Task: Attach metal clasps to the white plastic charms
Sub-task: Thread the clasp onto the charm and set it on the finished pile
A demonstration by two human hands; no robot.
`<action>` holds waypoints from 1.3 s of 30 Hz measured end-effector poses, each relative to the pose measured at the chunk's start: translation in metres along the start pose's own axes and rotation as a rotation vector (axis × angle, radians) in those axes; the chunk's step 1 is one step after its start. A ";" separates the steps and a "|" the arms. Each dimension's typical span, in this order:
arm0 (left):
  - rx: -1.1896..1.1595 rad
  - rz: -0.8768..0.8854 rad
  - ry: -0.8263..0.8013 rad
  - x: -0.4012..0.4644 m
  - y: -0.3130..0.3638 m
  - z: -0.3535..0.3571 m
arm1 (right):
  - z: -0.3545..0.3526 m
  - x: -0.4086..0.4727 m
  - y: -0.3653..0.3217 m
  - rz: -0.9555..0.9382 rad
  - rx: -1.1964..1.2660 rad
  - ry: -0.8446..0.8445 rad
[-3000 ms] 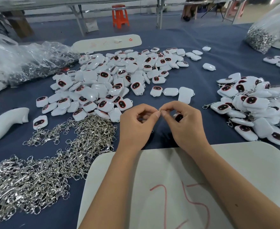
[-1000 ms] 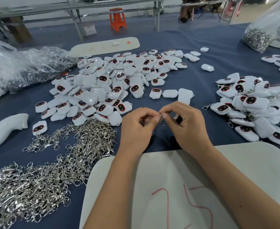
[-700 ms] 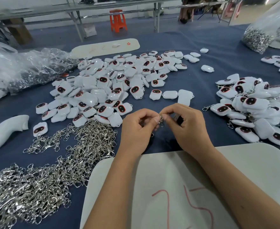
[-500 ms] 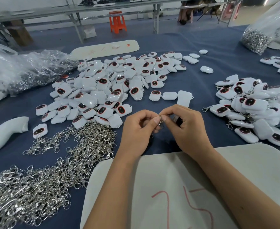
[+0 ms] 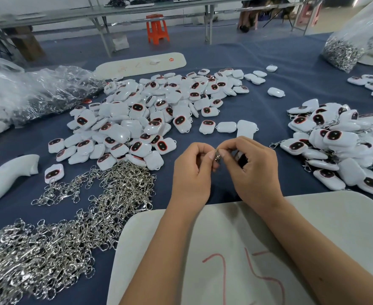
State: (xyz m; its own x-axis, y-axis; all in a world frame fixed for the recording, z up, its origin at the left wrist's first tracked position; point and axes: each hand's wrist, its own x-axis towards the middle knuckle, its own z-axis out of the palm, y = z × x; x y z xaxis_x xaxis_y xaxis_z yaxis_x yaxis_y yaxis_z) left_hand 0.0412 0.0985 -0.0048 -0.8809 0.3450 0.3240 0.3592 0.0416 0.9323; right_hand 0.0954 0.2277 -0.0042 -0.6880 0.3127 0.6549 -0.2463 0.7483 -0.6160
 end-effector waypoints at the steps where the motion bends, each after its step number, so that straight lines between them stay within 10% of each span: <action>1: 0.010 0.023 0.014 0.000 0.000 0.001 | 0.000 0.000 0.000 0.000 -0.006 0.010; 25: 0.010 0.118 0.195 -0.005 0.008 0.016 | 0.006 -0.004 -0.008 0.028 0.122 0.107; 39: 0.402 0.201 0.029 0.004 -0.006 -0.010 | 0.003 0.003 0.001 0.503 0.565 -0.085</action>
State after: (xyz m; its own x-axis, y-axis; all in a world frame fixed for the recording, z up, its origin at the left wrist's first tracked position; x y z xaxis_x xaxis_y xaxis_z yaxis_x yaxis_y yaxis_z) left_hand 0.0321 0.0900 -0.0073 -0.7877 0.3572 0.5019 0.6101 0.3398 0.7158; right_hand 0.0909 0.2273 -0.0044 -0.8544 0.4733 0.2144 -0.1857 0.1071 -0.9768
